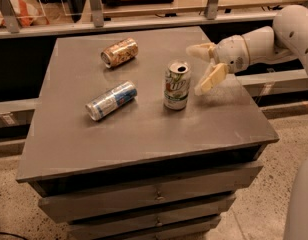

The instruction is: Move 7up can near orange can

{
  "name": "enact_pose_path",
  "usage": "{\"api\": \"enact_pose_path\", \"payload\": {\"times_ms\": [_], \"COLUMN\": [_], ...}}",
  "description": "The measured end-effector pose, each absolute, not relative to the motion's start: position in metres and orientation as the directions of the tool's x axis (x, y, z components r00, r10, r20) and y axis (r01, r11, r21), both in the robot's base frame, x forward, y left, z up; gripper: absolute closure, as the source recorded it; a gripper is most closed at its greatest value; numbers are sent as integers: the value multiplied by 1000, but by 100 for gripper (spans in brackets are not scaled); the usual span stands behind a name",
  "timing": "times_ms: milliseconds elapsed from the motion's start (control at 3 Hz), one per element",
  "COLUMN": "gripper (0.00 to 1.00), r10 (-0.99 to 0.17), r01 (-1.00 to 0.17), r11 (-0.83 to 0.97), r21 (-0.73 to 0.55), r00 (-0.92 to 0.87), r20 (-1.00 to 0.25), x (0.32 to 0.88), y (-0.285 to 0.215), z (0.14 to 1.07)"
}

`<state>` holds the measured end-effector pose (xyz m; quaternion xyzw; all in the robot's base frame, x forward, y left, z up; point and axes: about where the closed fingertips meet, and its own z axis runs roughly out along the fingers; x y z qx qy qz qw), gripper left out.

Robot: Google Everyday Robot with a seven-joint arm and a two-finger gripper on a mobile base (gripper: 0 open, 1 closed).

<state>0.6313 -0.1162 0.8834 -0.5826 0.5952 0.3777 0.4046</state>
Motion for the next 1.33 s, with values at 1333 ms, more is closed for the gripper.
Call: {"api": "enact_pose_path", "payload": {"times_ms": [1333], "gripper": [0], "r10": [-368], "r01": [-995], "r11": [98], "r21": [-36], "r00": [-3], "r20": [-930], "x": [609], "y": [-130], "z": [915]}}
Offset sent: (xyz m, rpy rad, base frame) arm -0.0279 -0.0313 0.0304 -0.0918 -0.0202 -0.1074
